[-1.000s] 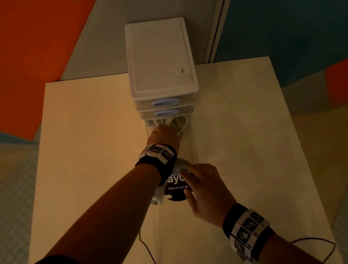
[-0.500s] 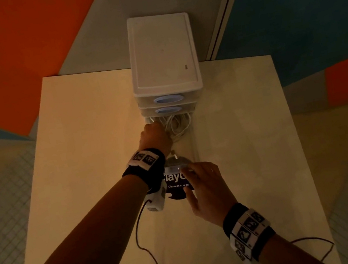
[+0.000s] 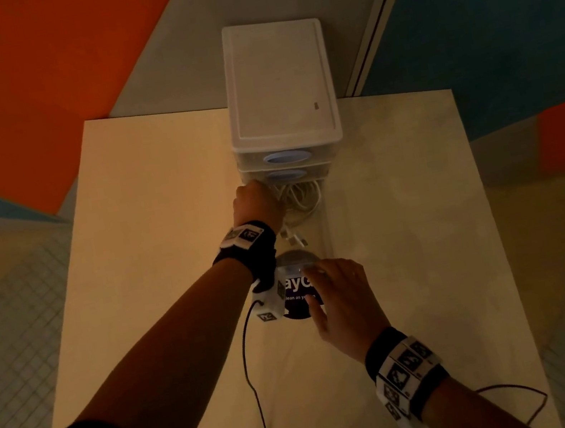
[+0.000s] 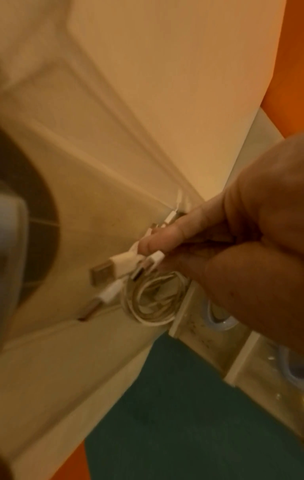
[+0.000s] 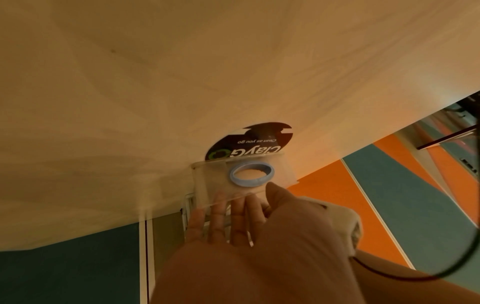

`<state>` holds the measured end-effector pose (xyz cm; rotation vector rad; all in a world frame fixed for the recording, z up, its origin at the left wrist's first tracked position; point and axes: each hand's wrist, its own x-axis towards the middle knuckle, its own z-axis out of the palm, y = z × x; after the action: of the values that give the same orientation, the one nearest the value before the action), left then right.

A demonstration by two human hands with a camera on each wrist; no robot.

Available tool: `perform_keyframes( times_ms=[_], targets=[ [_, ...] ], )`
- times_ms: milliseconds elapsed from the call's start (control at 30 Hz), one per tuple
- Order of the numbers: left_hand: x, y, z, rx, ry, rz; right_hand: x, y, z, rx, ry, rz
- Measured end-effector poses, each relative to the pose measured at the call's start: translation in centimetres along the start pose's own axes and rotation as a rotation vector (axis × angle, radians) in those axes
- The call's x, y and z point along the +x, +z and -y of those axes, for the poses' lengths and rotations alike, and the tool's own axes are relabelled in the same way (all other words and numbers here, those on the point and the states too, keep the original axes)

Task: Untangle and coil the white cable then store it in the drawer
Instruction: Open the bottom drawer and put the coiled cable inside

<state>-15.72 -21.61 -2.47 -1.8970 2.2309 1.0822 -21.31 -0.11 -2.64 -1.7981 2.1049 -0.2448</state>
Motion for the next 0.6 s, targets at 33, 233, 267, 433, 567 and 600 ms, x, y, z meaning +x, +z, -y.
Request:
perform_keyframes(
  times_ms=[33,233,267,433,567,600],
  targets=[
    [-0.2,-0.1,0.3,0.010,0.012,0.000,0.1,0.0,0.1,-0.006,0.003,-0.002],
    [-3.9,-2.2,1.5,0.046,0.134,-0.040,0.6,-0.2,0.6,-0.027,0.025,0.006],
    [-4.8,-2.8,1.7,0.035,0.155,-0.050,0.6,-0.3,0.8,-0.024,0.028,0.005],
    [-11.6,-4.6,5.4,-0.081,0.324,-0.084,0.5,-0.7,1.9,-0.018,0.019,-0.024],
    [-19.1,-3.8,12.8,-0.107,0.280,0.119,0.0,0.0,2.9,0.023,-0.034,-0.056],
    [-21.4,-3.2,15.1,-0.090,0.240,0.171,-0.2,0.4,3.1,0.024,-0.045,-0.058]
  ],
)
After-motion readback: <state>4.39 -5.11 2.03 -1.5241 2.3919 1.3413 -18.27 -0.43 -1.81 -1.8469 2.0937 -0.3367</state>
